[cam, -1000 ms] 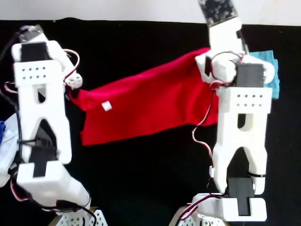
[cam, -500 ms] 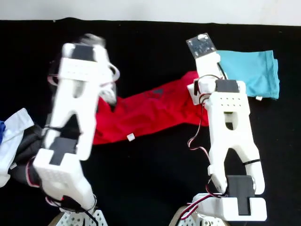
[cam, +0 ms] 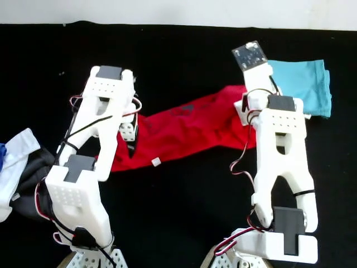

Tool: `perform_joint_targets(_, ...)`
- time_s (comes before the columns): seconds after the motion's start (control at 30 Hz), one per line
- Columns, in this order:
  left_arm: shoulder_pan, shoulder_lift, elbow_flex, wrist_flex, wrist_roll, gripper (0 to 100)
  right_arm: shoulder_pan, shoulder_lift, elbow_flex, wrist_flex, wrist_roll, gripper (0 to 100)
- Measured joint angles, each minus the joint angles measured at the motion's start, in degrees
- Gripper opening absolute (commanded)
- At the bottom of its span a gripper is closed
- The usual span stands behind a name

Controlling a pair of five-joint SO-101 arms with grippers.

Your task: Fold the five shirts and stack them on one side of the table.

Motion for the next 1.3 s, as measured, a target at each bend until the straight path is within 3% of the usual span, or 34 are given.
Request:
perform_joint_targets(0.4, 0.0, 0.0, 11.87, -14.77, -0.97, 16, 0.0, 0.0, 0.09, 0.0, 0.0, 0.5)
perform_joint_targets(0.6, 0.09, 0.0, 16.0, -16.79, -0.97, 16, 0.0, 0.0, 0.18, 0.0, 0.0, 0.5)
perform_joint_targets(0.73, 0.18, -0.09, 16.79, -16.88, -0.97, 0, 0.0, 0.0, 0.18, 0.0, 0.0, 0.5)
perform_joint_targets(1.07, 0.79, -0.09, 16.62, -15.65, -0.97, 1, 0.0, 0.0, 0.35, 2.64, 0.0, 0.5)
perform_joint_targets(1.3, 0.79, -3.16, 5.89, -4.75, 0.35, 1, 0.0, -6.15, 0.35, 2.64, -2.29, 0.5)
